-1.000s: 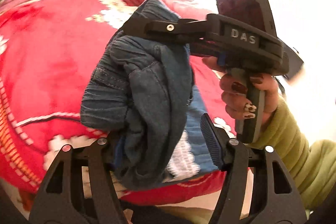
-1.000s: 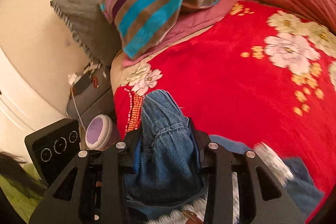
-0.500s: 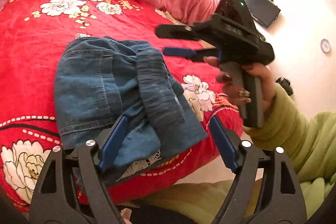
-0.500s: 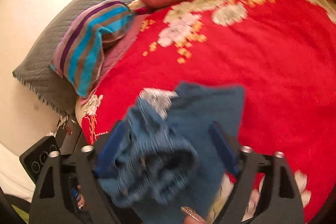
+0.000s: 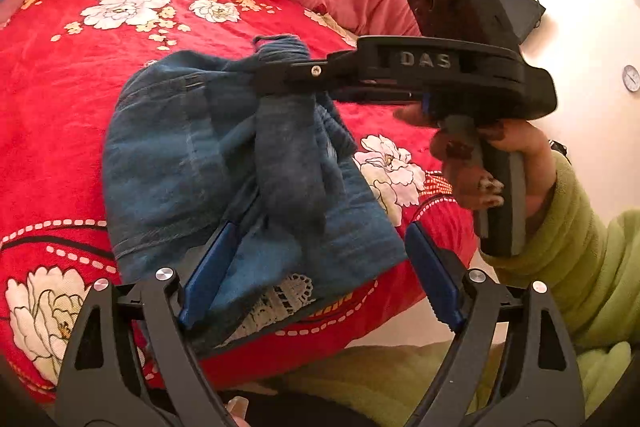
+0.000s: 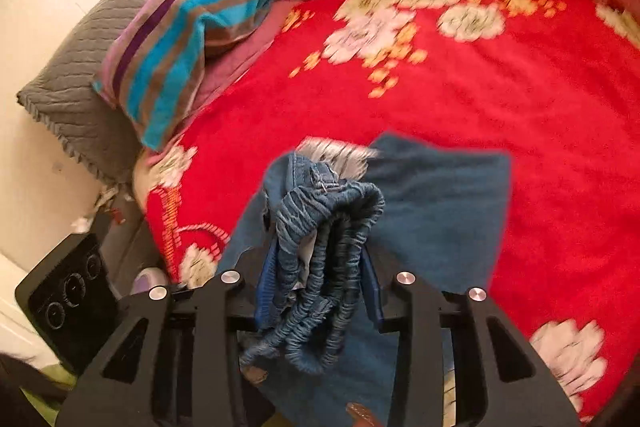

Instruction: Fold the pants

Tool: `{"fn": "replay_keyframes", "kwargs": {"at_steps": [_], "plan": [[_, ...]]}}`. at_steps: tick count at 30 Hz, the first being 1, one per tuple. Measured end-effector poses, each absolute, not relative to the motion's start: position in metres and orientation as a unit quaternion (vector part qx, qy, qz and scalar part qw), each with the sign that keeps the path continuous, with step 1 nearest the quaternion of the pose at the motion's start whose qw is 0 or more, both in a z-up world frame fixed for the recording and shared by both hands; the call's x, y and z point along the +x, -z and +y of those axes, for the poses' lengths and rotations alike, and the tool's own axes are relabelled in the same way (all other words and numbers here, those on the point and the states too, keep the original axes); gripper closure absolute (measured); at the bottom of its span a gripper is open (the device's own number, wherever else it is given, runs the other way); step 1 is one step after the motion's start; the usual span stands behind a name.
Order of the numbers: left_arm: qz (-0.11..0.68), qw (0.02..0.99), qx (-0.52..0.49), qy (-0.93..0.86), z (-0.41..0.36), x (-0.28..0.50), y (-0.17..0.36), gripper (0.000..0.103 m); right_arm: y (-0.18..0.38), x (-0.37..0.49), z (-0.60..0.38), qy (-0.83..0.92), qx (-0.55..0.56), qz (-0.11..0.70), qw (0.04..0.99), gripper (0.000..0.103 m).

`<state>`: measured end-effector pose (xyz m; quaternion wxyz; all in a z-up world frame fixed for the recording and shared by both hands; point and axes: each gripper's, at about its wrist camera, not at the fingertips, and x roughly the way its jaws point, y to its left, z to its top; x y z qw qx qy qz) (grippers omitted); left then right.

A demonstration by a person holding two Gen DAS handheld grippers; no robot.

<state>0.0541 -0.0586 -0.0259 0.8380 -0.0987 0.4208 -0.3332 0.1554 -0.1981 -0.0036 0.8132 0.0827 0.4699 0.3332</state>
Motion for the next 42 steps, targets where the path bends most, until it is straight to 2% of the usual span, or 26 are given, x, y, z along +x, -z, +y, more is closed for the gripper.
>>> {"fn": "replay_keyframes", "kwargs": {"at_steps": [3, 5, 7, 8, 9, 13, 21, 25, 27, 32, 42], "plan": [[0.421, 0.839, -0.100, 0.330, -0.058, 0.054, 0.026, 0.025, 0.024, 0.163, -0.202, -0.301, 0.054, 0.491, 0.816, 0.068], [0.418, 0.840, -0.107, 0.328, -0.054, 0.053, 0.025, 0.025, 0.041, 0.167, -0.212, -0.289, 0.074, 0.510, 0.807, 0.066], [0.412, 0.842, -0.120, 0.328, -0.048, 0.052, 0.024, 0.023, 0.046, 0.168, -0.223, -0.292, 0.109, 0.509, 0.802, 0.060], [0.409, 0.842, -0.126, 0.328, -0.046, 0.052, 0.023, 0.021, 0.045, 0.167, -0.227, -0.293, 0.115, 0.508, 0.802, 0.054], [0.403, 0.846, -0.133, 0.324, -0.042, 0.050, 0.022, 0.018, 0.042, 0.166, -0.230, -0.293, 0.120, 0.504, 0.803, 0.048], [0.382, 0.861, -0.142, 0.306, -0.031, 0.046, 0.012, 0.012, 0.018, 0.158, -0.241, -0.285, 0.117, 0.476, 0.824, 0.042], [0.382, 0.901, -0.093, 0.183, -0.018, 0.058, -0.009, 0.010, -0.019, 0.134, -0.281, -0.265, 0.113, 0.411, 0.865, 0.025], [0.384, 0.908, -0.078, 0.147, -0.017, 0.075, -0.024, 0.010, -0.028, 0.119, -0.290, -0.259, 0.099, 0.388, 0.879, 0.024], [0.385, 0.911, -0.061, 0.131, -0.021, 0.085, -0.028, 0.010, -0.031, 0.111, -0.293, -0.262, 0.094, 0.376, 0.884, 0.018], [0.389, 0.912, -0.036, 0.122, -0.028, 0.109, -0.034, 0.010, -0.038, 0.094, -0.290, -0.266, 0.068, 0.359, 0.892, 0.018], [0.424, 0.897, -0.029, 0.126, -0.026, 0.141, -0.001, 0.010, -0.042, 0.050, -0.236, -0.324, -0.046, 0.344, 0.880, 0.017]]}}
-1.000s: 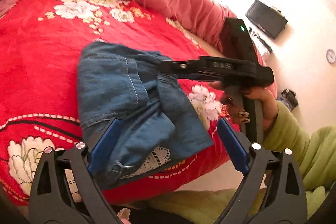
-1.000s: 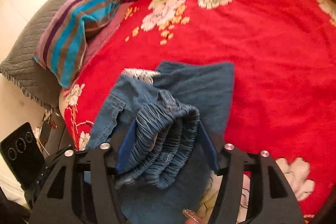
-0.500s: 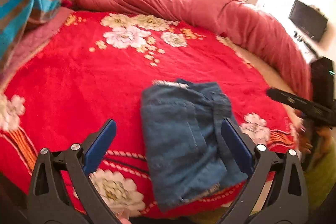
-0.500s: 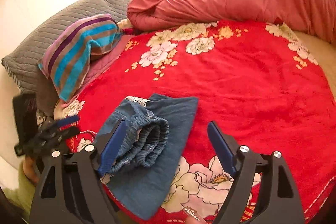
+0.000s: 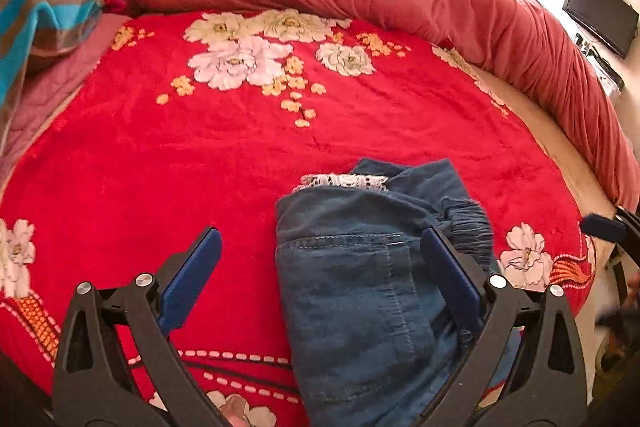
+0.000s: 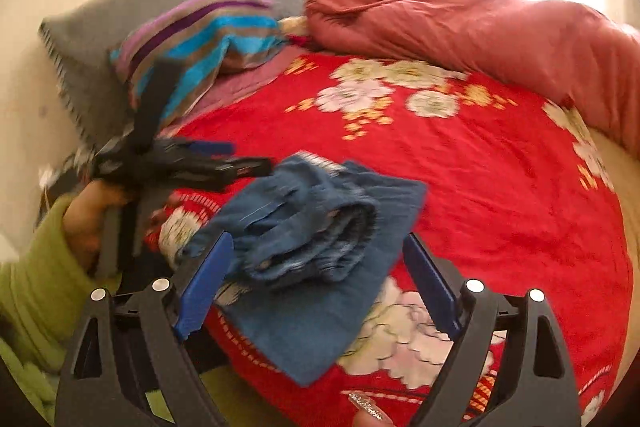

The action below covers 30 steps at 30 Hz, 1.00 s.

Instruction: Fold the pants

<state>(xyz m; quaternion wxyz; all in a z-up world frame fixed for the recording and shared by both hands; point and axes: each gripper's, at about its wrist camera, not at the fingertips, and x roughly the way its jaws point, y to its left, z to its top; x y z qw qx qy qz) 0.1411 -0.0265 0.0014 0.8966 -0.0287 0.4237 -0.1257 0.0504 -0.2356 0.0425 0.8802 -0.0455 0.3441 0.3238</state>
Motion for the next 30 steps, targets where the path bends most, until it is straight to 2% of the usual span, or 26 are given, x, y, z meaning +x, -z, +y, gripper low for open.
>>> {"fn": "replay_keyframes", "kwargs": {"at_steps": [4, 6, 8, 11, 15, 22, 24, 26, 30], "plan": [[0.438, 0.889, -0.028, 0.127, -0.023, 0.147, 0.011, 0.010, -0.039, 0.036, -0.198, -0.359, -0.111, 0.336, 0.863, 0.018], [0.443, 0.888, -0.028, 0.124, -0.022, 0.148, 0.015, 0.010, -0.034, 0.032, -0.179, -0.380, -0.139, 0.337, 0.850, 0.028], [0.443, 0.887, -0.026, 0.126, -0.022, 0.148, 0.016, 0.010, -0.029, 0.031, -0.164, -0.392, -0.159, 0.340, 0.840, 0.031], [0.443, 0.887, -0.019, 0.125, -0.024, 0.147, 0.017, 0.010, -0.022, 0.027, -0.150, -0.407, -0.189, 0.339, 0.827, 0.043], [0.450, 0.884, -0.021, 0.123, -0.023, 0.150, 0.022, 0.010, -0.013, 0.020, -0.127, -0.431, -0.238, 0.331, 0.805, 0.050], [0.461, 0.879, -0.029, 0.121, -0.020, 0.153, 0.029, 0.010, 0.011, 0.020, -0.100, -0.442, -0.311, 0.317, 0.780, 0.052], [0.462, 0.878, -0.029, 0.120, -0.020, 0.153, 0.029, 0.010, 0.020, 0.024, -0.099, -0.461, -0.300, 0.336, 0.764, 0.081], [0.463, 0.878, -0.031, 0.121, -0.019, 0.153, 0.030, 0.010, 0.025, 0.022, -0.100, -0.475, -0.295, 0.354, 0.749, 0.086], [0.463, 0.877, -0.035, 0.123, -0.020, 0.153, 0.031, 0.010, 0.030, 0.016, -0.115, -0.479, -0.277, 0.368, 0.747, 0.086]]}}
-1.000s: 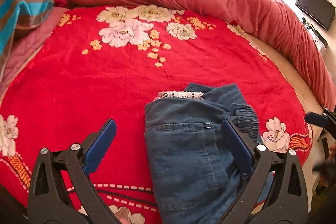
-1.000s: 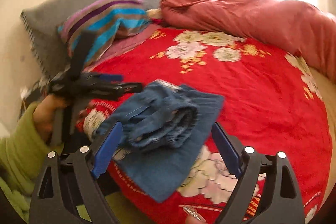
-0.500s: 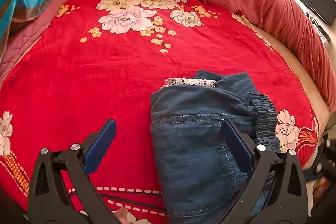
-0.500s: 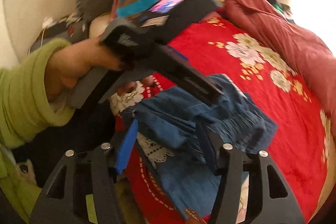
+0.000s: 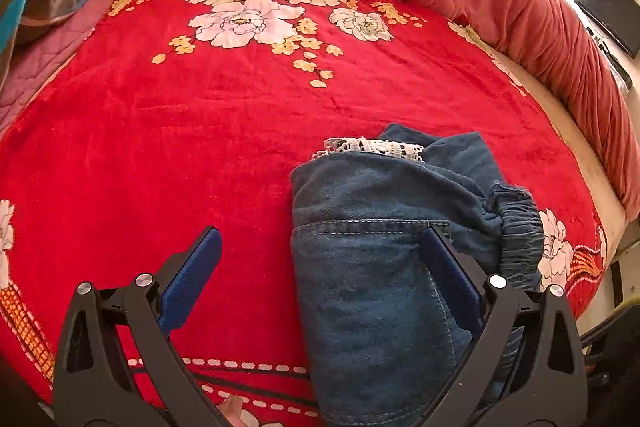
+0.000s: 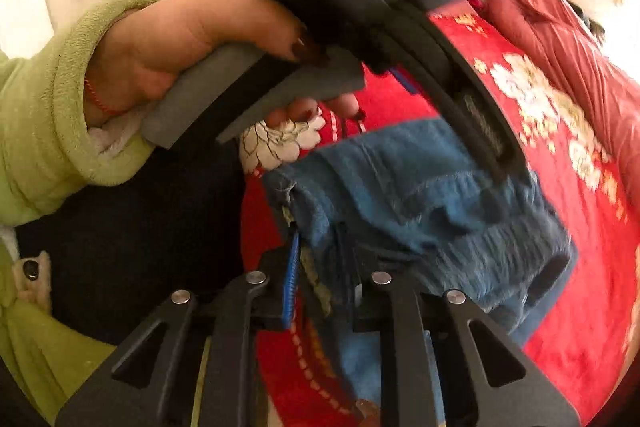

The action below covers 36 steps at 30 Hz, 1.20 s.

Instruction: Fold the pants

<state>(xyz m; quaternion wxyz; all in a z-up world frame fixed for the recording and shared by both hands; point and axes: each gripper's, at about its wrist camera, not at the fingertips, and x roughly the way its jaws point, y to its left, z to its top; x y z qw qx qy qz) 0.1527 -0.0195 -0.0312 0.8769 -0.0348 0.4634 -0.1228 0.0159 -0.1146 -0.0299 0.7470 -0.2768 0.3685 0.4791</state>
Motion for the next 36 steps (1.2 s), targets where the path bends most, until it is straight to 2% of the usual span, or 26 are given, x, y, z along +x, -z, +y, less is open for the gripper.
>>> {"fn": "replay_keyframes", "kwargs": {"at_steps": [7, 10, 12, 17, 20, 24, 27, 33, 36], "plan": [[0.455, 0.881, -0.042, 0.123, -0.018, 0.152, 0.030, 0.010, 0.035, 0.022, -0.126, -0.479, -0.222, 0.392, 0.753, 0.079], [0.447, 0.885, -0.047, 0.123, -0.016, 0.150, 0.026, 0.010, 0.021, 0.025, -0.135, -0.484, -0.196, 0.390, 0.759, 0.072], [0.445, 0.885, -0.049, 0.124, -0.015, 0.149, 0.025, 0.010, 0.009, 0.024, -0.144, -0.485, -0.174, 0.383, 0.767, 0.063], [0.438, 0.889, -0.050, 0.124, -0.015, 0.143, 0.021, 0.010, -0.014, 0.022, -0.160, -0.467, -0.148, 0.363, 0.793, 0.051], [0.432, 0.892, -0.050, 0.124, -0.015, 0.138, 0.017, 0.010, -0.026, 0.033, -0.177, -0.439, -0.118, 0.356, 0.817, 0.040], [0.427, 0.895, -0.045, 0.121, -0.016, 0.134, 0.014, 0.010, -0.034, 0.055, -0.198, -0.400, -0.085, 0.351, 0.842, 0.039], [0.426, 0.896, -0.044, 0.121, -0.015, 0.131, 0.012, 0.010, -0.031, 0.069, -0.212, -0.364, -0.060, 0.355, 0.859, 0.029], [0.425, 0.896, -0.042, 0.119, -0.015, 0.127, 0.011, 0.010, -0.019, 0.093, -0.238, -0.309, -0.004, 0.379, 0.872, 0.029], [0.427, 0.896, -0.041, 0.118, -0.015, 0.127, 0.012, 0.010, -0.013, 0.100, -0.244, -0.288, 0.010, 0.390, 0.875, 0.023]]}}
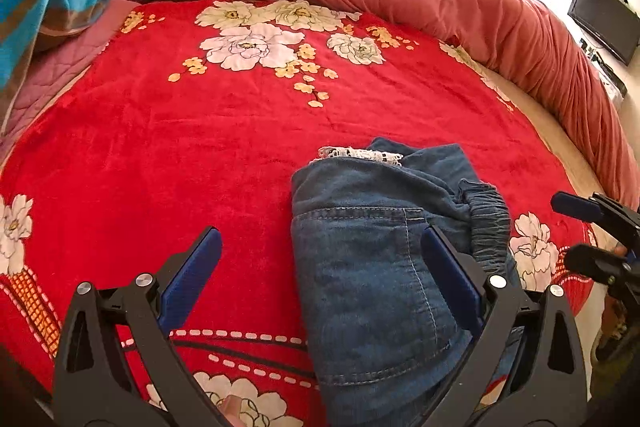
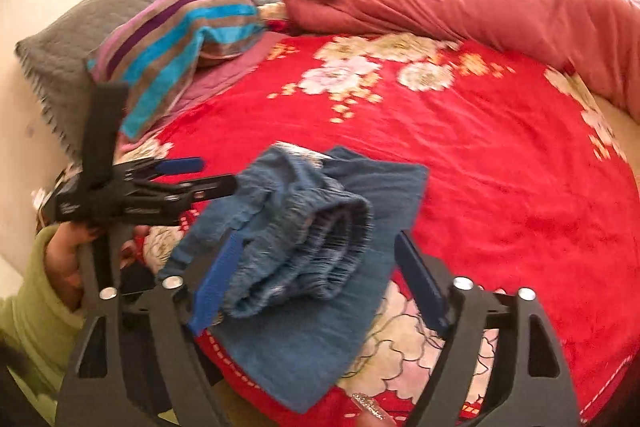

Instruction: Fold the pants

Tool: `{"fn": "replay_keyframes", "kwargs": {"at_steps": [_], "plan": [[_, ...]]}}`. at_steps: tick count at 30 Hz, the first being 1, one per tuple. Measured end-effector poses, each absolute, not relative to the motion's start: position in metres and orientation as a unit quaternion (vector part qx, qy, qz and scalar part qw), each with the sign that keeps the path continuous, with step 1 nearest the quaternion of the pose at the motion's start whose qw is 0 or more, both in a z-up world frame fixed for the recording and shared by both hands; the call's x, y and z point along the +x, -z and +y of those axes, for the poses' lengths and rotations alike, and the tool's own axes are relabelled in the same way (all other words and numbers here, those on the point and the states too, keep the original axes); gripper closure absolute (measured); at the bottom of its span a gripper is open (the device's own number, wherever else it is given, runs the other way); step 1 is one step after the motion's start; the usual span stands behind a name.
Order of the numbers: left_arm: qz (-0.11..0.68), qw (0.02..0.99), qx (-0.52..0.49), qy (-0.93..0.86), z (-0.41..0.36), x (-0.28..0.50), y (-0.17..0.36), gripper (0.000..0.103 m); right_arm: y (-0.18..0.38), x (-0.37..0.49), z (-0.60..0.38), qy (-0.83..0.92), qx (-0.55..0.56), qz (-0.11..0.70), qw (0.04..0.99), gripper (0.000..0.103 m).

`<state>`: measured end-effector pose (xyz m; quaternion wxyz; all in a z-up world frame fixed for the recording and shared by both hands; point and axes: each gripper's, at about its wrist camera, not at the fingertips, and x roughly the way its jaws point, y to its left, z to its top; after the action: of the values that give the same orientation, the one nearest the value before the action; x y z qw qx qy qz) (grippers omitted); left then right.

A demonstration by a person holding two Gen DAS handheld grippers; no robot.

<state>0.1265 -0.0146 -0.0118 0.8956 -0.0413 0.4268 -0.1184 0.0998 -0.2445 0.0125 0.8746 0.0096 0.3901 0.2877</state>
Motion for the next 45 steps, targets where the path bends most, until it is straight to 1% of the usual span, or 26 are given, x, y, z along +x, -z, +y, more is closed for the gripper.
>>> {"fn": "replay_keyframes", "kwargs": {"at_steps": [3, 19, 26, 30, 32, 34, 38, 40, 42, 45], "plan": [[0.429, 0.895, -0.040, 0.117, -0.014, 0.124, 0.012, 0.010, -0.006, 0.102, -0.247, -0.275, 0.016, 0.401, 0.874, 0.021], [0.485, 0.865, -0.052, 0.117, -0.010, 0.122, 0.035, 0.010, 0.029, 0.120, -0.251, -0.246, 0.060, 0.458, 0.852, 0.022], [0.510, 0.846, -0.079, 0.132, -0.017, 0.127, 0.050, 0.010, 0.046, 0.127, -0.249, -0.251, 0.080, 0.488, 0.832, 0.034], [0.507, 0.848, -0.063, 0.139, -0.032, 0.124, 0.051, 0.010, 0.049, 0.130, -0.244, -0.267, 0.086, 0.491, 0.825, 0.035], [0.505, 0.851, -0.051, 0.138, -0.040, 0.123, 0.052, 0.016, 0.051, 0.133, -0.241, -0.274, 0.090, 0.494, 0.821, 0.034], [0.498, 0.854, -0.046, 0.143, -0.045, 0.120, 0.050, 0.034, 0.054, 0.134, -0.238, -0.277, 0.090, 0.494, 0.819, 0.033], [0.493, 0.857, -0.037, 0.147, -0.050, 0.119, 0.048, 0.042, 0.058, 0.138, -0.236, -0.284, 0.094, 0.490, 0.819, 0.033], [0.491, 0.857, -0.043, 0.152, -0.050, 0.119, 0.048, 0.048, 0.058, 0.138, -0.235, -0.288, 0.091, 0.485, 0.820, 0.037], [0.488, 0.858, -0.044, 0.156, -0.051, 0.119, 0.047, 0.051, 0.055, 0.137, -0.232, -0.297, 0.084, 0.477, 0.823, 0.053], [0.484, 0.859, -0.043, 0.161, -0.053, 0.119, 0.044, 0.055, 0.046, 0.131, -0.226, -0.308, 0.065, 0.456, 0.832, 0.065]]}}
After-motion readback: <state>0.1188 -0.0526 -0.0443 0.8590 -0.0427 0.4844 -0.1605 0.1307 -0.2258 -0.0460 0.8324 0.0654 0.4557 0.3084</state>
